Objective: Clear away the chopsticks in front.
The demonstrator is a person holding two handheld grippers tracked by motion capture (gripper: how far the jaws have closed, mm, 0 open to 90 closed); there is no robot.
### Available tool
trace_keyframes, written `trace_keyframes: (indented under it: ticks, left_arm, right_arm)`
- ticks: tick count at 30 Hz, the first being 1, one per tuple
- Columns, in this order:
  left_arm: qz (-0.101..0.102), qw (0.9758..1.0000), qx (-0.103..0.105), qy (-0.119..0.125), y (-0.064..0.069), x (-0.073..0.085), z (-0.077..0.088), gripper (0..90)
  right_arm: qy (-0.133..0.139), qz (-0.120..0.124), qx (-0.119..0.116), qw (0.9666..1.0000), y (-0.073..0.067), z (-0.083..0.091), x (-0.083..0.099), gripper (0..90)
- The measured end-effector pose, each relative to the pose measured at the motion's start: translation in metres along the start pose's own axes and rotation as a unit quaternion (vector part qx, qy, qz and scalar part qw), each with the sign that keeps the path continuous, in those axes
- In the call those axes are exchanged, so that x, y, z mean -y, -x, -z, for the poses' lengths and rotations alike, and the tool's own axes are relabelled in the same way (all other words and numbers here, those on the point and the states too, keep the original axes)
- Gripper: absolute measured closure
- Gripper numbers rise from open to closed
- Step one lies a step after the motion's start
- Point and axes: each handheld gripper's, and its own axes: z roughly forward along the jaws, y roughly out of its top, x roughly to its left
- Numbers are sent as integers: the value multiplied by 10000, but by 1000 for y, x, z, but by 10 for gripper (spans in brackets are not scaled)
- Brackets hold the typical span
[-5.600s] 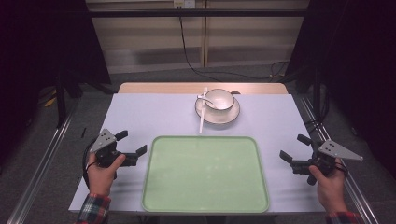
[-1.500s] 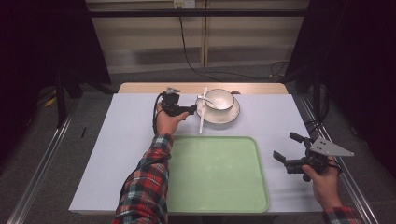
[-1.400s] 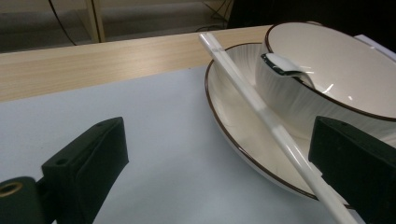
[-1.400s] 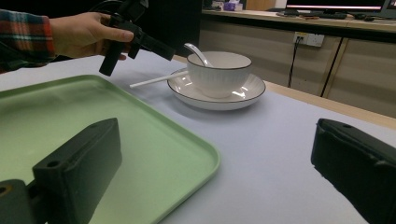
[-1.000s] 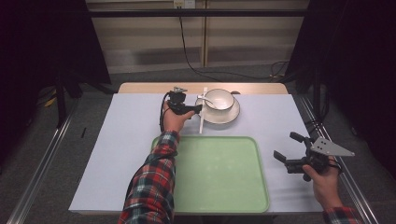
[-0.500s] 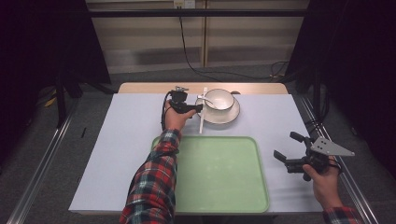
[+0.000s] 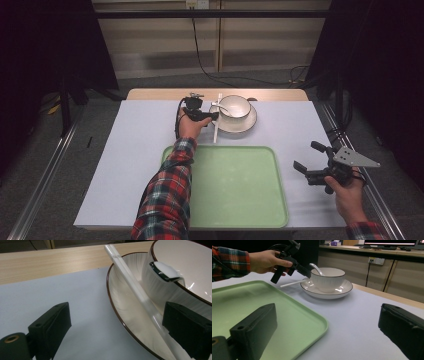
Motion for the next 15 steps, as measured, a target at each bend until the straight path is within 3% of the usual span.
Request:
trace_keyframes:
  ticks: [3, 8, 15]
  left_arm:
    - [-75, 10000, 1, -50, -1, 0, 0, 84]
    - [93, 10000, -12, 11, 1, 0, -2, 89]
    - [126, 9999, -2, -98, 1, 0, 1, 173]
  right_arm:
    - [-3, -22, 13, 10000, 0, 0, 0, 13]
    - [-2, -3, 5, 10000, 0, 1, 0, 13]
    - [35, -27, -6, 10000, 0, 1, 0, 13]
